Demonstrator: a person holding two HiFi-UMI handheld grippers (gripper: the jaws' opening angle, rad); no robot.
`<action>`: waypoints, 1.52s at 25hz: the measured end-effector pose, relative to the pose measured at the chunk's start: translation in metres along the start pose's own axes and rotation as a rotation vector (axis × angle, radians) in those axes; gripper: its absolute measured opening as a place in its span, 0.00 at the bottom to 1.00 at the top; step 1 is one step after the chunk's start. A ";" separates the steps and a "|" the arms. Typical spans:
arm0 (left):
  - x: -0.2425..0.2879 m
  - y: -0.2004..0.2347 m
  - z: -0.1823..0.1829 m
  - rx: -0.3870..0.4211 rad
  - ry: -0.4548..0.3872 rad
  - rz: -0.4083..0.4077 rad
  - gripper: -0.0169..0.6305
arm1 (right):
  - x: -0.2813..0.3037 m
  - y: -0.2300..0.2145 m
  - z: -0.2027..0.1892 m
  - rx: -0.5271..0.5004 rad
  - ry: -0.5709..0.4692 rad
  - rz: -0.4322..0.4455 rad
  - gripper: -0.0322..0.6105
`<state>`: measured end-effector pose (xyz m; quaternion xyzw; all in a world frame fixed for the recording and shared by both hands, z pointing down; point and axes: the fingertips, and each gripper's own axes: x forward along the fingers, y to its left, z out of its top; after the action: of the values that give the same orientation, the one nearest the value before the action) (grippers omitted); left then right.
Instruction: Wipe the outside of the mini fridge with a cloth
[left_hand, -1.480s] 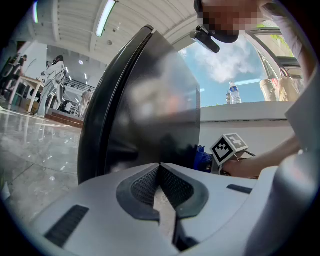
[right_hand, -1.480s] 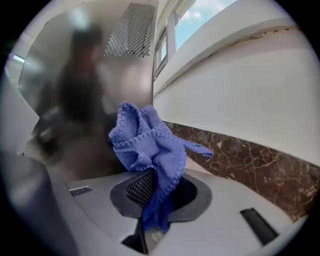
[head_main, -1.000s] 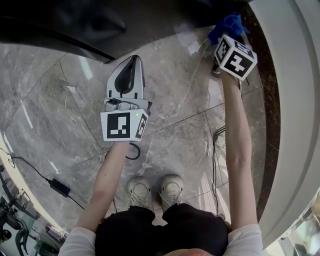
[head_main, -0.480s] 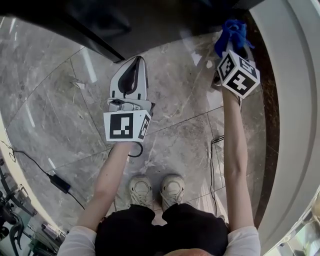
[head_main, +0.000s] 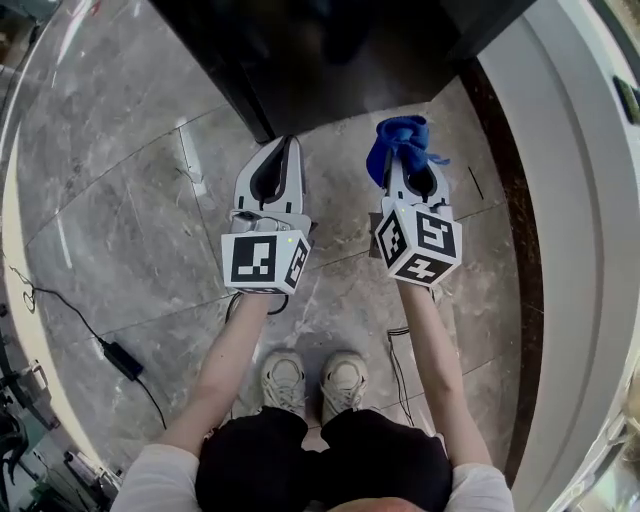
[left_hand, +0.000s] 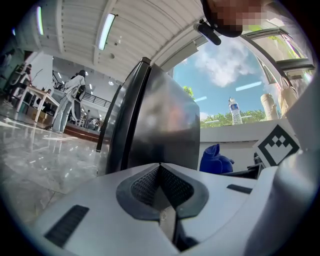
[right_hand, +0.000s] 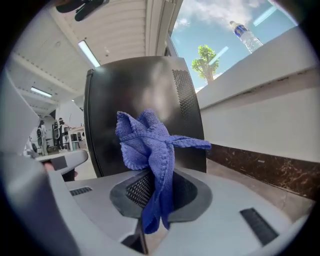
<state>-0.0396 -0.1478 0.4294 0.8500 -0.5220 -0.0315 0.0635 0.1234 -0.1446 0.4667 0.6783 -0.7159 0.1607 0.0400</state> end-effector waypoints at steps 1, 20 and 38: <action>-0.003 -0.001 0.005 -0.006 -0.001 0.002 0.03 | -0.004 0.007 0.005 0.001 -0.009 0.011 0.18; -0.029 -0.020 0.131 0.051 -0.056 -0.051 0.03 | -0.063 0.103 0.112 -0.055 -0.079 0.214 0.18; -0.070 -0.081 0.693 -0.001 -0.028 0.039 0.03 | -0.232 0.230 0.637 -0.024 -0.035 0.200 0.18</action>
<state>-0.0825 -0.1011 -0.2687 0.8390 -0.5394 -0.0424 0.0575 0.0168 -0.0966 -0.2394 0.6056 -0.7825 0.1432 0.0194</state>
